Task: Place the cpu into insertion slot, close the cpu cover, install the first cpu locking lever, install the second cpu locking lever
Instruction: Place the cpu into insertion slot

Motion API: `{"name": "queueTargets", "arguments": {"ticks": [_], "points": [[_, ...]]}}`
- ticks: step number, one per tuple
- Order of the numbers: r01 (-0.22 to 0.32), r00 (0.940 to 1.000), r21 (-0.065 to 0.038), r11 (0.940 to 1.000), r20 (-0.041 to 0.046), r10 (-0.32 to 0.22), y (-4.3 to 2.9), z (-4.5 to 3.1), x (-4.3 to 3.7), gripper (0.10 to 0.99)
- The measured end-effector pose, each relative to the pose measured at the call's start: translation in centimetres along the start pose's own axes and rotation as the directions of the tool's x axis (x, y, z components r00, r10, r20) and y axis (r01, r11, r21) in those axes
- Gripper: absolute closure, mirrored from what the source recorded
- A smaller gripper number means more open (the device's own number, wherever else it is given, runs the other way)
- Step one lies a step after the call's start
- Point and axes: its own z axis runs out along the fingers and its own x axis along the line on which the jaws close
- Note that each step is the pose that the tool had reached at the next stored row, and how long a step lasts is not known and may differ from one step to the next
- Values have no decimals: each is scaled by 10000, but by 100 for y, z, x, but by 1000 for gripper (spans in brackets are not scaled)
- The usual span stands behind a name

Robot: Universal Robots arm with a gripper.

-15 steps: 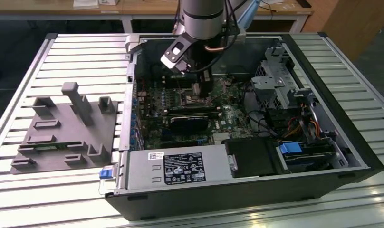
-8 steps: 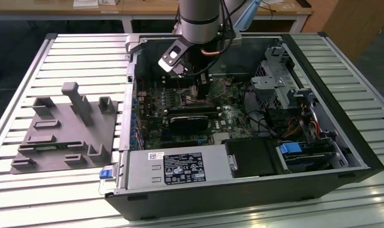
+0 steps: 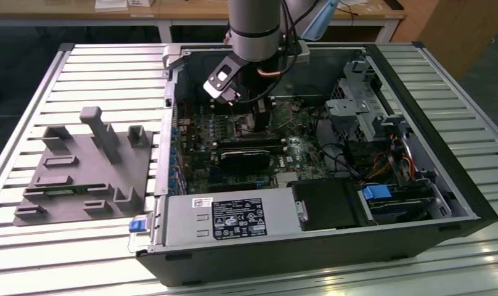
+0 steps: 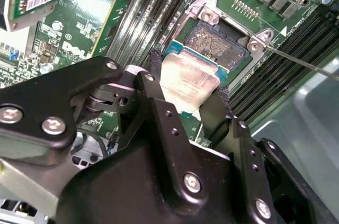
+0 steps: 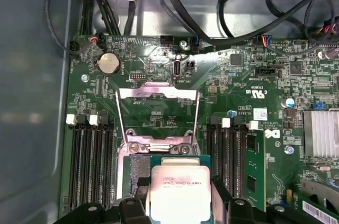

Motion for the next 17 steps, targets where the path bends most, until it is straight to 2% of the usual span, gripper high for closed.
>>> {"name": "queueTargets", "arguments": {"ticks": [11,17], "points": [[-14,10000,-2,10000,20,14,-16,79,103,553],[-18,10000,-2,10000,27,18,-67,130,134,553]]}}
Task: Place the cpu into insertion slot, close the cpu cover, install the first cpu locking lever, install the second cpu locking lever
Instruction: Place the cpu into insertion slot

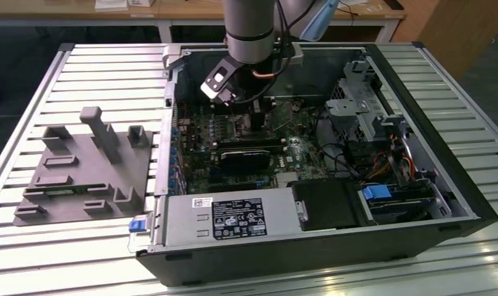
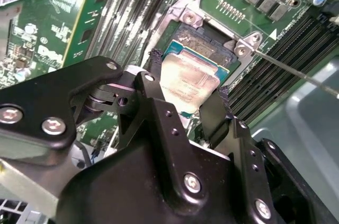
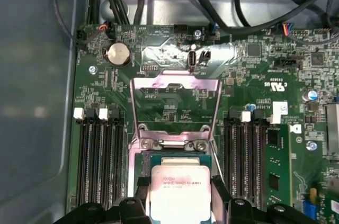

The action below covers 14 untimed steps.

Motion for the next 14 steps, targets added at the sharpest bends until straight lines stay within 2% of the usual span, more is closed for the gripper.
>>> {"name": "queueTargets", "arguments": {"ticks": [14], "points": [[-51,10000,0,10000,6,51,-36,126,42,553]]}}
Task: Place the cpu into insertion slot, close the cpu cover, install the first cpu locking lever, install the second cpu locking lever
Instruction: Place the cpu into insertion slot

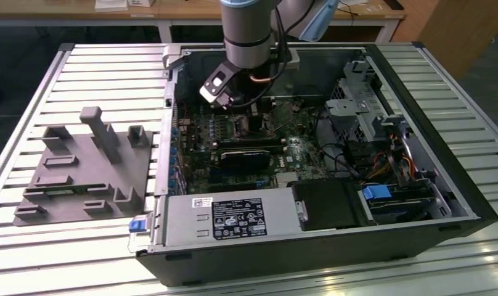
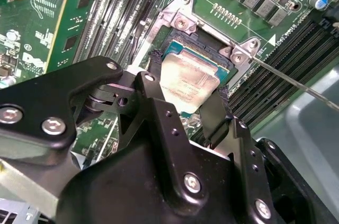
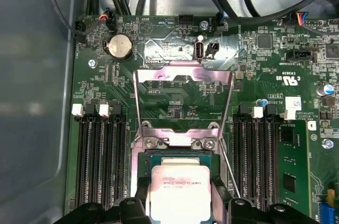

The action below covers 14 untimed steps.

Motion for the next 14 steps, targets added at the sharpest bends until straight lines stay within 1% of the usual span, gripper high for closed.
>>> {"name": "queueTargets", "arguments": {"ticks": [4,14], "points": [[-11,10000,0,10000,1,11,-5,29,2,553],[-12,10000,0,10000,3,12,-7,45,1,553]]}}
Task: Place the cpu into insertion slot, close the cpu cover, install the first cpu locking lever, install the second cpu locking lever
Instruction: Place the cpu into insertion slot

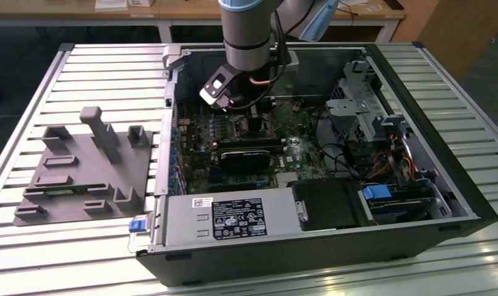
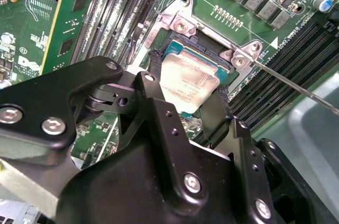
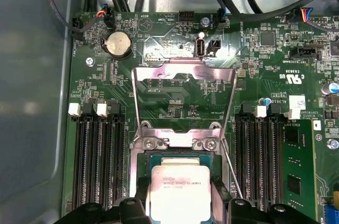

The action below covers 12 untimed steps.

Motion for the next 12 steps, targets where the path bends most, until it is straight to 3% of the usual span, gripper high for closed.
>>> {"name": "queueTargets", "arguments": {"ticks": [12], "points": [[0,10000,-1,10000,-1,0,0,2,-3,537]]}}
